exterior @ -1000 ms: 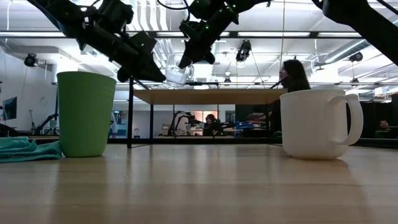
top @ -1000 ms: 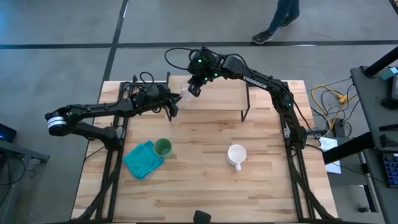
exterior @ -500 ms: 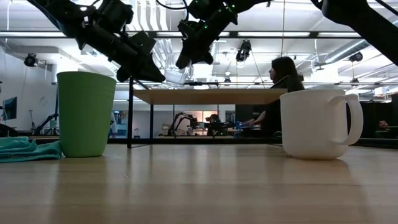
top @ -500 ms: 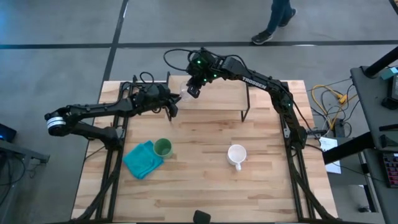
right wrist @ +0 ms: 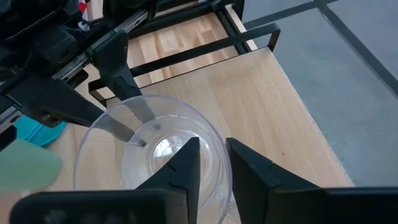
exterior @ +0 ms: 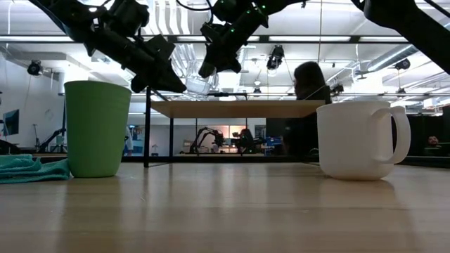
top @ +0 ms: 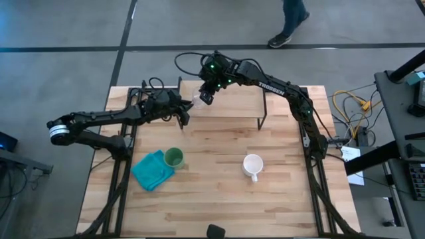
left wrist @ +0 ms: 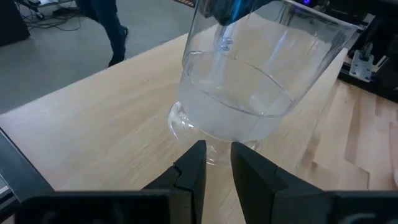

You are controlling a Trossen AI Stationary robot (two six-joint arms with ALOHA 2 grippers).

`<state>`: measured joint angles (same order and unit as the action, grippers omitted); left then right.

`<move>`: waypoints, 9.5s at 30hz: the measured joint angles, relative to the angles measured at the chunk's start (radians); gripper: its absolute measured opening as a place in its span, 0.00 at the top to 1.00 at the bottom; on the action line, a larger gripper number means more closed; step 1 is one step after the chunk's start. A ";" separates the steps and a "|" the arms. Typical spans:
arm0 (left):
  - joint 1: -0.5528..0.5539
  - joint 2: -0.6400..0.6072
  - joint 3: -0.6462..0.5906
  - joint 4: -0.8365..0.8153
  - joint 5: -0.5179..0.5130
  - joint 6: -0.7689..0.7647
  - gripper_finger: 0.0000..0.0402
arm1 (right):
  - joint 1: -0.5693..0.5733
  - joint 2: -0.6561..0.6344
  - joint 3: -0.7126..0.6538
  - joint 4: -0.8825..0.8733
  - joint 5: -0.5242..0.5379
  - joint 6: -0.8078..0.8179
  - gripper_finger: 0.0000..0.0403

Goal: Stack small to large cups/mugs on shelf
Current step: Put the transparent mug on the shelf, then put the white mug on the shelf, then put the green cup on the shelf

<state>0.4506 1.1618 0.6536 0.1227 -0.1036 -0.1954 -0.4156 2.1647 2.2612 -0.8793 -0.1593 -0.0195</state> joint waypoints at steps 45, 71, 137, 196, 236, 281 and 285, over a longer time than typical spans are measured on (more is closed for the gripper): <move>-0.001 -0.200 0.008 -0.036 0.007 -0.009 0.84 | -0.001 0.002 -0.008 -0.056 0.100 -0.062 0.76; -0.001 -0.335 0.010 -0.034 -0.006 -0.008 0.84 | 0.211 -0.179 0.086 -0.671 0.002 0.148 0.77; -0.001 -0.574 0.013 -0.026 0.049 -0.004 0.84 | 0.463 -0.280 -0.761 -0.466 0.081 0.247 0.73; -0.001 -0.377 0.022 -0.008 0.048 0.072 0.84 | -0.025 -0.181 -0.041 -0.604 0.208 0.002 0.98; -0.001 -0.444 0.021 0.009 0.048 0.073 0.84 | -0.039 -0.124 0.094 -0.623 0.213 -0.035 0.74; -0.003 -0.590 0.020 -0.072 0.345 0.099 0.84 | 0.409 -0.200 0.075 -0.185 0.057 -0.164 0.73; -0.002 -0.615 0.020 -0.221 0.410 0.046 0.84 | 0.417 -0.200 0.064 -0.186 0.057 -0.157 0.73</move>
<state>0.4484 0.5470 0.6735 -0.0980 0.3065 -0.1490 0.0017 1.9650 2.3252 -1.0648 -0.1028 -0.1768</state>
